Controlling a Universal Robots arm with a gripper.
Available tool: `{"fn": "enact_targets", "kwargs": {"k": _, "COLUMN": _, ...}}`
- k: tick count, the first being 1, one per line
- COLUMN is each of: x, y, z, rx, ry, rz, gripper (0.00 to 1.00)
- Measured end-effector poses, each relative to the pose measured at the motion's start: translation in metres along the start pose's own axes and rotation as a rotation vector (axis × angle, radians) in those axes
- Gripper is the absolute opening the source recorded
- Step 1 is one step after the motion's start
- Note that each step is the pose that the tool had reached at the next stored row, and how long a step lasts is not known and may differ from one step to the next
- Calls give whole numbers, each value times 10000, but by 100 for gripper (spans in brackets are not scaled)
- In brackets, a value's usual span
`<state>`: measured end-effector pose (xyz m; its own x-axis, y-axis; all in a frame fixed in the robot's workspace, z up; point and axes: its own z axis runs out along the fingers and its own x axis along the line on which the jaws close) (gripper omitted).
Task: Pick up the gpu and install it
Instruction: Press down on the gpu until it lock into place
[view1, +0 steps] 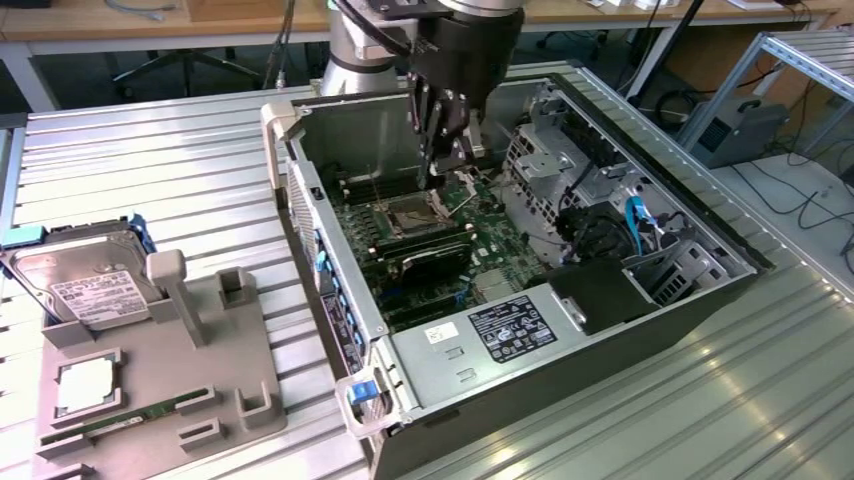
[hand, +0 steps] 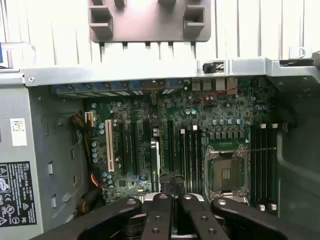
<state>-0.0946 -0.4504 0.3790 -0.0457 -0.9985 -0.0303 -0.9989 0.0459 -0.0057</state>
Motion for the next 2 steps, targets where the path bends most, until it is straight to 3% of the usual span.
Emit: {"fn": "enact_targets", "kwargs": {"k": 2, "x": 0, "y": 0, "z": 0, "rx": 0, "ry": 0, "rz": 0, "gripper": 11}}
